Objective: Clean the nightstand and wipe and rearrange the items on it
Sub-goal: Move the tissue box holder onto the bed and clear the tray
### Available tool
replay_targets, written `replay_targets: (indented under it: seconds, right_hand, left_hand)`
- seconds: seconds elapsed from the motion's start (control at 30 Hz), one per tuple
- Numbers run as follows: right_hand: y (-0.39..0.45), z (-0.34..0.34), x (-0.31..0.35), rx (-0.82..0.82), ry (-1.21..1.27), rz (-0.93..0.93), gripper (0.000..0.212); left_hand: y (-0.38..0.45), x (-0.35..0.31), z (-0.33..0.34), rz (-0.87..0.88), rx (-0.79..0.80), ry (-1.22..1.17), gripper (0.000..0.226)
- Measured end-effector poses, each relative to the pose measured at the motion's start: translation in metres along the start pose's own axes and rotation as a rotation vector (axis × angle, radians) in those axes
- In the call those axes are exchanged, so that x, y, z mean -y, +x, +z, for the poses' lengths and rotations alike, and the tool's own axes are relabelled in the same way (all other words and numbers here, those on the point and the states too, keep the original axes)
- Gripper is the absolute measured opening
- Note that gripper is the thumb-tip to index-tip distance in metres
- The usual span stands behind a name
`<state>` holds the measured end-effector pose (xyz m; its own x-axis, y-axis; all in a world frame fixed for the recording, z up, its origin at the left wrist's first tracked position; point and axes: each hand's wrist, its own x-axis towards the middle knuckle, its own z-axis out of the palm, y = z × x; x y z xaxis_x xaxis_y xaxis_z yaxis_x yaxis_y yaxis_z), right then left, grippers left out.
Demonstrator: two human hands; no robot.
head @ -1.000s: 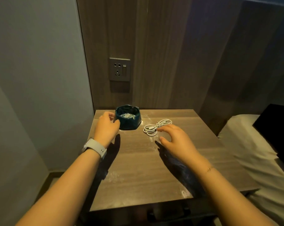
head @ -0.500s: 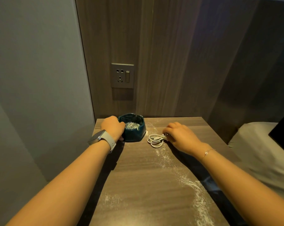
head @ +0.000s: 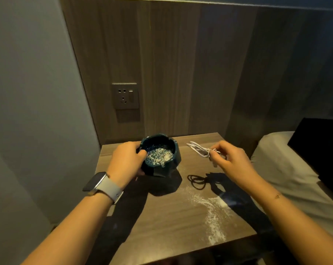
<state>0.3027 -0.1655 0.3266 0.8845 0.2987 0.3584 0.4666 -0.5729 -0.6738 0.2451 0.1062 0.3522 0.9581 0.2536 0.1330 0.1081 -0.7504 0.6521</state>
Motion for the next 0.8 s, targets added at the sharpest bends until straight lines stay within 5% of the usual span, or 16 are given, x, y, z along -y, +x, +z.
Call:
replay_targets:
  seconds: [0.17,0.5,0.8]
  right_hand:
    - [-0.081,-0.059,-0.013,-0.138,0.144,0.114,0.008]
    - [-0.208,-0.207,-0.103,-0.380,-0.078,0.341,0.004]
    - [-0.257,-0.313,-0.212,-0.393,-0.398,0.562,0.008]
  left_hand:
    - [-0.042,-0.061,0.021,0.036,0.232,-0.201,0.020]
    - [-0.099,-0.202,0.142,0.164,0.520,-0.275,0.021]
    - [-0.129,-0.316,0.288,0.230,0.738,-0.268,0.024]
